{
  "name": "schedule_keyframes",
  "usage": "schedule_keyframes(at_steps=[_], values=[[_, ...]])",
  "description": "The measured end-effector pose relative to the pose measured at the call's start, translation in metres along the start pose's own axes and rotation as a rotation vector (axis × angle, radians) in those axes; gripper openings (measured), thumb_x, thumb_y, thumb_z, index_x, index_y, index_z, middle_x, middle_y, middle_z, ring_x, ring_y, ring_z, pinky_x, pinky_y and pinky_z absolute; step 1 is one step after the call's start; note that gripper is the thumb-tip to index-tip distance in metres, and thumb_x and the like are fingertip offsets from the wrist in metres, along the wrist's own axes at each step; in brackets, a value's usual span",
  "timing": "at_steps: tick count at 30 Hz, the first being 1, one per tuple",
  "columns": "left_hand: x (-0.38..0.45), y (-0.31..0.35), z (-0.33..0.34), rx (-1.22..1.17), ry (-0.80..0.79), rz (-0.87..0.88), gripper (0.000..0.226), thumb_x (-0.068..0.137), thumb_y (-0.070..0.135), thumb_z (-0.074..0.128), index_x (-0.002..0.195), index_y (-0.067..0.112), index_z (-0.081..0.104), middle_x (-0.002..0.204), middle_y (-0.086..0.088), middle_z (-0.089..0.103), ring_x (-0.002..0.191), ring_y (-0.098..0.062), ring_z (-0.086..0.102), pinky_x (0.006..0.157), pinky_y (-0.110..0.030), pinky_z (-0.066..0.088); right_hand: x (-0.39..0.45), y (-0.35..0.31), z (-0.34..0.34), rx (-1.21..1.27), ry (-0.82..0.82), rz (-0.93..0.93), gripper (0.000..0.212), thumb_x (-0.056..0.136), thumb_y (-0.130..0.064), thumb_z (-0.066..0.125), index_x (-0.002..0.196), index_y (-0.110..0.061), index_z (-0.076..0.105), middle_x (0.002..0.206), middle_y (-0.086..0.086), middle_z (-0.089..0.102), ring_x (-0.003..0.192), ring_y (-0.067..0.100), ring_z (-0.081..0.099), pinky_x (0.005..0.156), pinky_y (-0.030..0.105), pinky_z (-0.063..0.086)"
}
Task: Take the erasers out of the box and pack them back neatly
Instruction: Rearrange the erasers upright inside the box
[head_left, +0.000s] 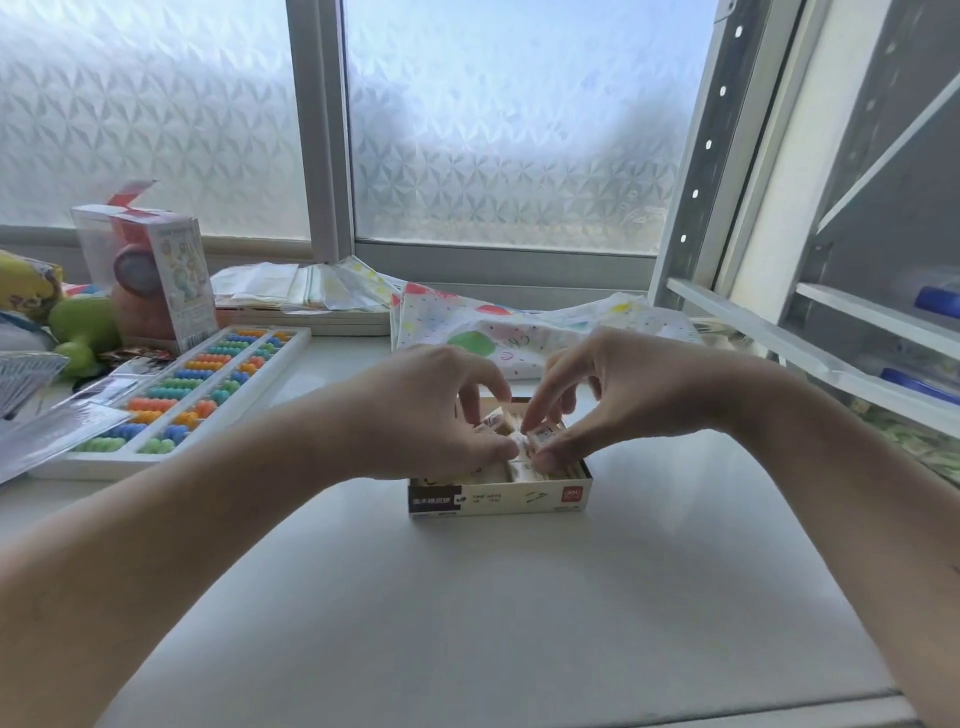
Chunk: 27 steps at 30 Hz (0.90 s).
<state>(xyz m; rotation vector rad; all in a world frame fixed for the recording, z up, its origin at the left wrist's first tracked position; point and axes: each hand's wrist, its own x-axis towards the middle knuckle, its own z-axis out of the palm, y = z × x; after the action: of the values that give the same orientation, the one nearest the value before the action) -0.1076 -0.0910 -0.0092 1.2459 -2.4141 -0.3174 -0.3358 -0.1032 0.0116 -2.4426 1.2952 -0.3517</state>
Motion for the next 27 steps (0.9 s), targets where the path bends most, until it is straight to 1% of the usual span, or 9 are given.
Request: schedule_keyframes(at_steps=[3,6,11,16,18,21,23,25,27], values=[[-0.002,0.000,-0.004,0.042,-0.056,0.001,0.050,0.073,0.053,0.076,0.120,0.041,0.062,0.090,0.014,0.063,0.089,-0.002,0.059,0.079,-0.018,0.046,0.001,0.002,-0.001,-0.024,-0.018,0.013,0.034,0.065,-0.067,0.083,0.093,-0.048,0.080,0.086,-0.027,0.070,0.085,-0.009,0.060,0.067,0.004,0.041],[-0.003,0.001,-0.009,0.021,-0.072,0.015,0.046,0.071,0.049,0.080,0.114,0.040,0.064,0.087,0.013,0.067,0.085,-0.001,0.063,0.074,-0.019,0.049,0.002,0.001,0.000,0.037,0.028,0.000,0.037,0.073,-0.074,0.072,0.093,-0.044,0.080,0.088,-0.022,0.075,0.082,-0.006,0.066,0.064,0.004,0.042],[-0.004,0.001,-0.021,-0.203,-0.047,0.081,0.041,0.066,0.035,0.091,0.099,0.032,0.066,0.088,0.013,0.076,0.079,-0.003,0.070,0.068,-0.016,0.054,0.008,0.002,0.008,0.052,0.153,-0.013,0.021,0.087,-0.046,0.077,0.101,-0.030,0.080,0.088,-0.008,0.075,0.083,0.001,0.067,0.068,0.010,0.048],[-0.005,0.012,-0.009,-0.352,-0.170,0.172,0.042,0.066,0.019,0.092,0.101,0.019,0.069,0.091,0.008,0.079,0.080,-0.006,0.073,0.081,-0.025,0.057,0.015,0.001,0.020,0.068,0.149,-0.052,0.009,0.084,-0.029,0.080,0.086,-0.020,0.081,0.083,0.006,0.071,0.079,0.018,0.063,0.067,0.030,0.048],[-0.002,0.010,-0.009,-0.419,-0.141,0.169,0.028,0.078,0.019,0.084,0.103,0.016,0.072,0.092,0.004,0.079,0.082,-0.010,0.074,0.081,-0.027,0.059,0.015,0.001,0.019,0.085,0.160,-0.075,0.007,0.084,-0.026,0.081,0.081,-0.020,0.081,0.080,0.006,0.071,0.069,0.007,0.056,0.060,0.018,0.041],[0.003,-0.002,-0.017,-0.379,0.110,0.124,0.012,0.090,0.014,0.072,0.100,0.020,0.074,0.089,0.002,0.077,0.080,-0.013,0.072,0.082,-0.031,0.060,0.014,0.004,0.016,0.118,0.237,-0.052,0.007,0.088,-0.027,0.078,0.085,-0.022,0.082,0.068,-0.018,0.070,0.058,-0.009,0.058,0.055,0.005,0.040],[0.003,-0.008,-0.019,-0.238,0.150,0.124,0.024,0.088,0.010,0.073,0.106,0.025,0.072,0.094,0.007,0.072,0.083,-0.008,0.068,0.082,-0.031,0.058,0.014,0.005,0.014,0.155,0.302,-0.021,0.012,0.090,-0.033,0.076,0.087,-0.022,0.081,0.067,-0.022,0.071,0.060,-0.012,0.061,0.055,0.004,0.041],[0.001,-0.007,-0.015,-0.161,0.093,0.155,0.039,0.083,0.009,0.078,0.116,0.027,0.069,0.100,0.009,0.067,0.086,-0.005,0.066,0.082,-0.025,0.056,0.017,0.004,0.013,0.167,0.315,0.012,0.019,0.092,-0.038,0.073,0.086,-0.022,0.080,0.074,-0.016,0.072,0.067,-0.009,0.062,0.060,0.006,0.043],[0.000,-0.003,-0.010,-0.129,0.076,0.180,0.048,0.080,0.010,0.082,0.122,0.025,0.066,0.102,0.007,0.065,0.086,-0.006,0.066,0.080,-0.020,0.054,0.019,0.003,0.013,0.197,0.278,0.046,0.027,0.096,-0.039,0.067,0.084,-0.016,0.078,0.077,-0.008,0.069,0.071,0.000,0.060,0.066,0.016,0.043]])
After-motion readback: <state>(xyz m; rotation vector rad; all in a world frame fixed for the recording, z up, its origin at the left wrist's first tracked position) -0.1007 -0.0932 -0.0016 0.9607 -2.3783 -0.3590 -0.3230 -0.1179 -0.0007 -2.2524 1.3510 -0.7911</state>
